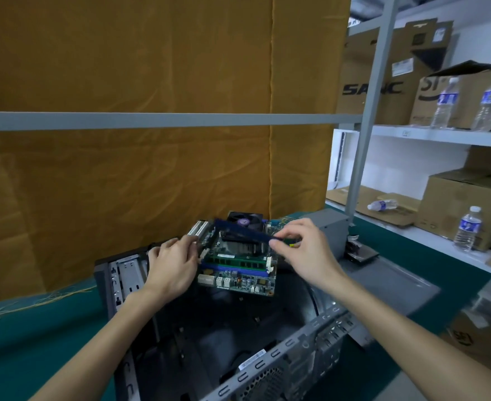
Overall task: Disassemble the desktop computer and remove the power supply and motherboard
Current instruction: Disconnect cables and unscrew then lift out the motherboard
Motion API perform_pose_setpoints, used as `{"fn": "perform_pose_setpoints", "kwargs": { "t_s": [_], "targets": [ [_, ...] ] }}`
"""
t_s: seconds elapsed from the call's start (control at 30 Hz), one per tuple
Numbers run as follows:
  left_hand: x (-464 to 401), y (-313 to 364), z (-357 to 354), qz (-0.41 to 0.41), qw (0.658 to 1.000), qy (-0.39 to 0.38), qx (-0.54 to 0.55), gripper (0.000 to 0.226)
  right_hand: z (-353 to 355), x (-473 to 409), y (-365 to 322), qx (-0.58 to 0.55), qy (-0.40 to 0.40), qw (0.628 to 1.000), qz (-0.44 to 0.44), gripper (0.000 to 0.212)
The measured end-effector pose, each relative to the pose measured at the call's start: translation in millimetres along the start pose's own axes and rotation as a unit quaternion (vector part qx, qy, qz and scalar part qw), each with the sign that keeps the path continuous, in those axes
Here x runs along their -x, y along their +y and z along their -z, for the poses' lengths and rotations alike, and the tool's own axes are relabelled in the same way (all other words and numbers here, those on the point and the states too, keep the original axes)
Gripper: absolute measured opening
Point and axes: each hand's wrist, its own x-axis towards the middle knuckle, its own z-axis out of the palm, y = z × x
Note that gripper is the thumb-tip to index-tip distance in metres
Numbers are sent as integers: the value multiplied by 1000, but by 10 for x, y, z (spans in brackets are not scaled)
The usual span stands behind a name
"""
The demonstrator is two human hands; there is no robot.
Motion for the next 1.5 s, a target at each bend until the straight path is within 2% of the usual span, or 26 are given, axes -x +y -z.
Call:
{"fn": "perform_pose_setpoints", "kwargs": {
  "t_s": [0.07,0.17,0.27,0.4,0.53,0.63,0.73,1.03,1.23,1.3,1.4,1.47,1.5],
  "targets": [
    [-55,135,41,7,997,8,81,43,156,-78,76,-22,43,999,-6,13],
    [-155,465,70,24,960,-33,277,60,353,-236,291,-66,87,993,-38,9],
    [-321,761,24,43,936,-23,349,65,421,-448,613,-43,139,988,-45,8],
    [-521,883,-89,66,927,-49,366,52,503,-771,1155,127,149,981,5,10],
    [-556,802,-253,28,942,-39,332,39,613,-993,1645,301,117,946,3,18],
    [-577,760,-302,13,947,-18,321,35,618,-1047,1859,375,59,925,-3,23],
    [-588,723,-319,0,946,-19,323,34,585,-1006,1936,391,38,920,0,26],
    [-579,698,-351,-13,953,-14,303,36,559,-937,1884,389,23,921,1,29],
    [-504,682,-331,-30,967,-34,251,49,589,-853,1723,384,9,923,-21,41],
    [-465,617,-294,-35,968,-55,243,54,558,-802,1524,323,42,945,-17,40],
    [-444,492,-198,-33,971,-76,225,46,405,-622,1063,172,44,984,-13,22],
    [-433,409,-153,-28,972,-88,215,42,240,-441,779,113,-21,993,-28,21],
    [-419,371,-140,-25,974,-94,204,45,152,-344,662,99,-74,991,-53,31]
  ]
}}
